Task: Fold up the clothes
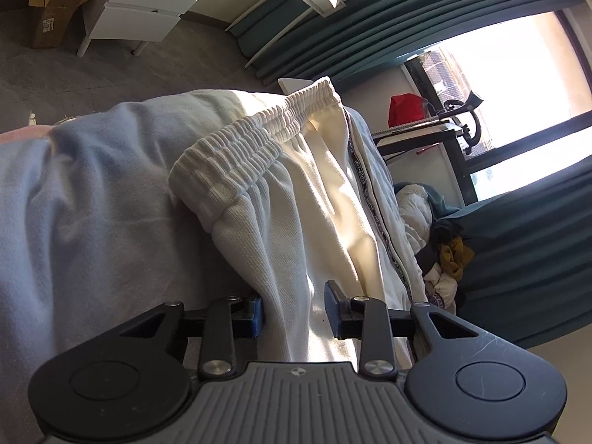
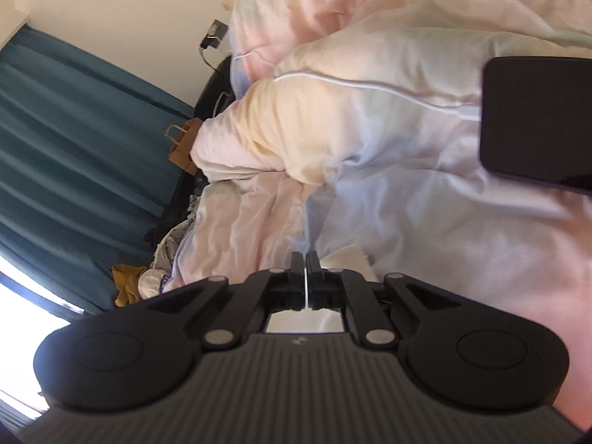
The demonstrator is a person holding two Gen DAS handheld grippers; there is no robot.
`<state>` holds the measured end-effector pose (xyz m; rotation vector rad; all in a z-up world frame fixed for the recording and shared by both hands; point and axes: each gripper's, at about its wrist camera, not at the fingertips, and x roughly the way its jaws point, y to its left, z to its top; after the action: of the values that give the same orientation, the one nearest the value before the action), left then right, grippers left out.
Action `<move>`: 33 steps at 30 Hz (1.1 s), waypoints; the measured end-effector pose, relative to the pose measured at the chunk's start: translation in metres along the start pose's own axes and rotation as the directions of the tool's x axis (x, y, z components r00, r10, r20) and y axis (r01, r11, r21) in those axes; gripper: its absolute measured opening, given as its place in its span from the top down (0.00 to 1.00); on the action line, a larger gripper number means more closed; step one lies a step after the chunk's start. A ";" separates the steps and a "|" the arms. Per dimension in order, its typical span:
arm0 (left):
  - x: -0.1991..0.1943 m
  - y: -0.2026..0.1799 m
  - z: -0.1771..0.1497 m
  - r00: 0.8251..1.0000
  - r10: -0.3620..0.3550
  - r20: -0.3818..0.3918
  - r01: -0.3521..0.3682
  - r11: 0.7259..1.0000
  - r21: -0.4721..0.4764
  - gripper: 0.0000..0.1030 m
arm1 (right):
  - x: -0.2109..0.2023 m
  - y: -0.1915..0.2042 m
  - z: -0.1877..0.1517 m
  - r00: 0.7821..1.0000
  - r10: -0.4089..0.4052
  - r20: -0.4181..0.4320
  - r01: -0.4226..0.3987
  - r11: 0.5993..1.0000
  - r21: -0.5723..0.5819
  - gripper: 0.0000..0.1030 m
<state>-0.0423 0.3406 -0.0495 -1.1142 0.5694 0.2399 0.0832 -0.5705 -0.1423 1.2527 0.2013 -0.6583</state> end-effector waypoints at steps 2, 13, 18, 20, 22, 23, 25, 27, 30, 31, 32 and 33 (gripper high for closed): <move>-0.001 0.000 -0.001 1.000 -0.002 -0.003 0.002 1.000 0.001 0.64 | -0.001 -0.015 0.005 1.000 -0.026 -0.014 0.027 0.998 0.063 0.94; 0.003 0.005 0.004 1.000 0.023 -0.009 -0.023 0.999 -0.040 0.53 | 0.015 -0.026 -0.005 0.993 -0.054 -0.106 0.065 0.993 0.103 0.53; 0.004 0.009 0.005 1.000 0.015 0.002 -0.015 0.998 -0.065 0.52 | 0.013 -0.026 -0.006 0.994 -0.049 -0.096 0.059 0.992 0.108 0.50; 0.005 0.010 0.006 1.000 0.013 0.005 -0.013 0.997 -0.073 0.52 | 0.013 -0.024 -0.007 0.995 -0.028 -0.100 0.040 0.992 0.121 0.50; 0.005 0.012 0.007 1.000 0.009 0.010 -0.009 0.996 -0.084 0.52 | 0.013 -0.022 -0.010 0.995 -0.027 -0.098 0.038 0.992 0.119 0.49; 0.005 0.012 0.007 1.000 0.009 0.012 -0.008 0.996 -0.087 0.52 | 0.012 -0.020 -0.011 0.995 -0.027 -0.096 0.038 0.992 0.116 0.50; 0.004 0.013 0.008 1.000 0.015 0.018 -0.013 0.996 -0.092 0.52 | 0.008 -0.015 -0.012 0.997 -0.038 -0.064 0.044 0.995 0.093 0.49; 0.002 0.014 0.009 1.000 0.012 0.028 -0.010 0.995 -0.102 0.51 | 0.001 -0.008 -0.010 0.999 -0.034 -0.011 0.035 0.998 0.053 0.50; 0.002 0.016 0.010 1.000 0.004 0.027 -0.001 0.994 -0.110 0.50 | 0.011 0.003 -0.010 0.998 -0.030 -0.060 0.028 0.999 -0.030 0.49; 0.002 0.016 0.010 1.000 0.003 0.023 -0.001 0.994 -0.108 0.50 | 0.016 0.005 -0.013 0.995 -0.047 -0.088 0.043 0.998 -0.052 0.49; 0.003 0.016 0.010 1.000 0.004 0.021 -0.001 0.994 -0.108 0.50 | 0.020 0.004 -0.015 0.991 -0.066 -0.113 0.060 0.997 -0.048 0.49; 0.003 0.016 0.010 1.000 0.000 0.022 0.002 0.994 -0.109 0.50 | 0.023 0.002 -0.016 0.988 -0.089 -0.125 0.084 0.995 -0.044 0.49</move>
<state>-0.0439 0.3564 -0.0603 -1.2161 0.5415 0.2845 0.1060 -0.5634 -0.1575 1.2550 0.3742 -0.6466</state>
